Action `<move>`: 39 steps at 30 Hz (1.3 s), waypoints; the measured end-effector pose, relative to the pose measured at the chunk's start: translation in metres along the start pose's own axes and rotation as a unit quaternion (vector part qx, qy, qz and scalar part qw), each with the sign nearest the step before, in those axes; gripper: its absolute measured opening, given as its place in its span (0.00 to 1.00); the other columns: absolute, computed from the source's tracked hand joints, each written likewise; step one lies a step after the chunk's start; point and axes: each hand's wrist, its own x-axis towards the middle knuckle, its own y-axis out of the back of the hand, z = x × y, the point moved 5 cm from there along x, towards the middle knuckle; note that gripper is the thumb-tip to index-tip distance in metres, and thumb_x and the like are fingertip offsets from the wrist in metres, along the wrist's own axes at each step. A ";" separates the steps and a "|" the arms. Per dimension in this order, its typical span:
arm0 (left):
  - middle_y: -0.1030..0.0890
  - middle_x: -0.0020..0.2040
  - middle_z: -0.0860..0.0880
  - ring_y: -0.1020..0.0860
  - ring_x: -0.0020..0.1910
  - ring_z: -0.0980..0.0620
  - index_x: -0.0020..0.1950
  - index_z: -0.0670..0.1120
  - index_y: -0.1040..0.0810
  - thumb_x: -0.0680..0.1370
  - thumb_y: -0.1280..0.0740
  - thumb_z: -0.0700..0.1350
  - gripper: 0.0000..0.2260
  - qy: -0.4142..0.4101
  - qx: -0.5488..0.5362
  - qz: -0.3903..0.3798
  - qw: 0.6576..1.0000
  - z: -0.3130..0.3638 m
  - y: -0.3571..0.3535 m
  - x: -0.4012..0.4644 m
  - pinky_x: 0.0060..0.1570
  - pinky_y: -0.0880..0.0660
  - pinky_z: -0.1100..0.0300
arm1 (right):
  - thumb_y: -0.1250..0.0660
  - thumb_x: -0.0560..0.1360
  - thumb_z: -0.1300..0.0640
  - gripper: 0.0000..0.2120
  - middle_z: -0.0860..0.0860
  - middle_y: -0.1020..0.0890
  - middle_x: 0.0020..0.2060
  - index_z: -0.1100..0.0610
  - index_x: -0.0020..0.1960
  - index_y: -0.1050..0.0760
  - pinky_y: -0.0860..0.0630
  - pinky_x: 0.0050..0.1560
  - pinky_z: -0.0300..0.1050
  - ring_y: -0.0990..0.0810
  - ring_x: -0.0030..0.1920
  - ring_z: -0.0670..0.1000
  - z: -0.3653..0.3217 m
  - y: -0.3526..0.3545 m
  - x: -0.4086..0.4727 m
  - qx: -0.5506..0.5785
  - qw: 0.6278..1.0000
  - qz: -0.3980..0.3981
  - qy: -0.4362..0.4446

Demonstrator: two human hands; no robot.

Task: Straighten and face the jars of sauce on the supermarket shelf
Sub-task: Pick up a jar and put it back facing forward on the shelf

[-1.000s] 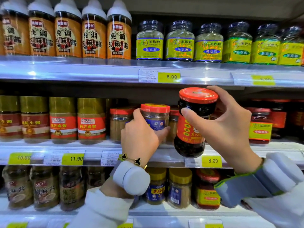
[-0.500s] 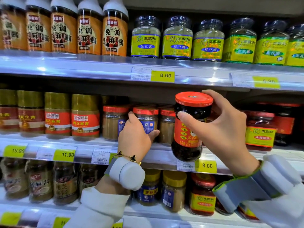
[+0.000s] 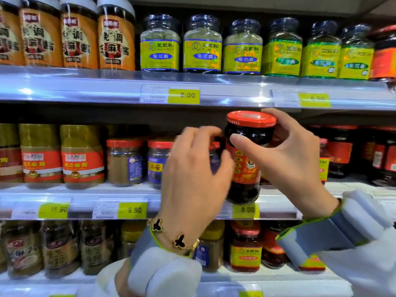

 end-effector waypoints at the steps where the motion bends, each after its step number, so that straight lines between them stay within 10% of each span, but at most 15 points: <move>1: 0.27 0.54 0.54 0.27 0.54 0.53 0.62 0.53 0.31 0.71 0.36 0.53 0.21 0.016 -0.045 -0.049 0.998 0.008 -0.012 -0.003 0.52 0.27 0.56 | 0.27 0.56 0.38 0.20 0.33 0.20 0.37 0.40 0.45 0.26 0.29 0.44 0.25 0.22 0.40 0.32 0.002 0.007 0.002 -0.004 1.000 0.007 0.000; 8: 0.27 0.62 0.56 0.29 0.62 0.55 0.70 0.58 0.42 0.65 0.30 0.63 0.37 0.058 -0.088 -0.150 0.983 0.057 -0.093 -0.013 0.56 0.31 0.60 | 0.27 0.55 0.37 0.25 0.33 0.19 0.37 0.43 0.50 0.23 0.30 0.42 0.23 0.22 0.41 0.30 0.029 0.072 0.018 -0.003 0.999 0.046 -0.004; 14: 0.22 0.58 0.53 0.25 0.57 0.50 0.67 0.58 0.39 0.62 0.30 0.64 0.36 0.114 -0.098 -0.111 0.982 0.109 -0.149 -0.010 0.50 0.28 0.57 | 0.27 0.54 0.35 0.40 0.42 0.19 0.50 0.45 0.63 0.29 0.24 0.56 0.41 0.22 0.51 0.35 0.072 0.124 0.040 -0.007 0.999 0.023 -0.024; 19: 0.21 0.55 0.48 0.24 0.55 0.45 0.65 0.52 0.36 0.64 0.29 0.60 0.33 0.106 -0.068 -0.087 0.988 0.137 -0.188 -0.009 0.46 0.30 0.56 | 0.29 0.55 0.33 0.45 0.27 0.29 0.45 0.42 0.69 0.38 0.31 0.53 0.28 0.27 0.50 0.28 0.100 0.155 0.046 -0.050 0.999 -0.011 -0.004; 29: 0.20 0.47 0.44 0.23 0.50 0.40 0.48 0.51 0.34 0.69 0.33 0.56 0.15 0.138 -0.068 -0.088 0.984 0.169 -0.255 -0.008 0.38 0.36 0.57 | 0.25 0.63 0.49 0.36 0.50 0.24 0.53 0.53 0.66 0.37 0.27 0.56 0.52 0.23 0.54 0.51 0.161 0.201 0.044 -0.107 0.994 -0.015 0.029; 39: 0.20 0.50 0.43 0.22 0.51 0.40 0.57 0.45 0.31 0.66 0.31 0.59 0.27 0.169 0.007 -0.088 0.982 0.157 -0.292 0.010 0.43 0.30 0.55 | 0.32 0.68 0.59 0.12 0.51 0.23 0.44 0.53 0.51 0.26 0.30 0.47 0.42 0.24 0.47 0.49 0.202 0.202 0.049 -0.152 0.987 -0.041 0.039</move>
